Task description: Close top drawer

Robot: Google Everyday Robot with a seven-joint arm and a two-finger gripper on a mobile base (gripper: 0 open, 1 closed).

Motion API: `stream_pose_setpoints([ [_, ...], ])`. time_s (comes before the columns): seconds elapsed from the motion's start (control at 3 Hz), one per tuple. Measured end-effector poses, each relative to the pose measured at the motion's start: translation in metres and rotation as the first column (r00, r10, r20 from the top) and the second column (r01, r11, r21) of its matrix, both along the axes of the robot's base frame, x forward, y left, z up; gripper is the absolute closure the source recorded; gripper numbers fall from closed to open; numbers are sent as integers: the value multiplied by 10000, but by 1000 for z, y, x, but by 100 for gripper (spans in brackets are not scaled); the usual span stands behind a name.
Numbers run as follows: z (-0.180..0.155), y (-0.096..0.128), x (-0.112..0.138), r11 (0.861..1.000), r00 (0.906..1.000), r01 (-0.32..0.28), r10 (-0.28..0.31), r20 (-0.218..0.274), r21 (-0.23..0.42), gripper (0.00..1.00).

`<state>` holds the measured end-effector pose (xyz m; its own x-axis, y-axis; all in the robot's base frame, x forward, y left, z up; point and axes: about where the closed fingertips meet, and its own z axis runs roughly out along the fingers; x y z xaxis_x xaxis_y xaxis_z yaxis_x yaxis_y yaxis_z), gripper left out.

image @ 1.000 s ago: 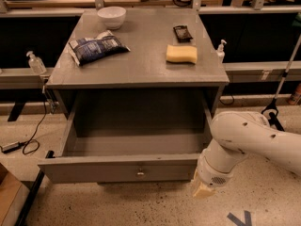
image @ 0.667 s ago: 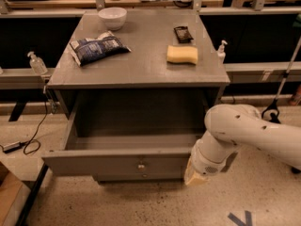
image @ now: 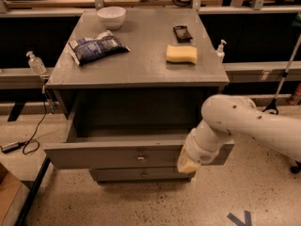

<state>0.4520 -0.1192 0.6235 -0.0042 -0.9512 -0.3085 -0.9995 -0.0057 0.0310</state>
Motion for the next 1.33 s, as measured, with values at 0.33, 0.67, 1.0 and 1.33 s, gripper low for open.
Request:
stream_pose_setpoints([
  [0.33, 13, 4, 23, 9996, 9984, -186, 173, 541, 234, 100],
  [0.67, 3, 9, 54, 10000, 9932, -8, 4, 1163, 36, 100],
  [1.0, 3, 10, 56, 10000, 9921, -43, 38, 1251, 35, 100],
  [1.33, 14, 17, 105, 9992, 9756, -362, 314, 2173, 179, 100],
])
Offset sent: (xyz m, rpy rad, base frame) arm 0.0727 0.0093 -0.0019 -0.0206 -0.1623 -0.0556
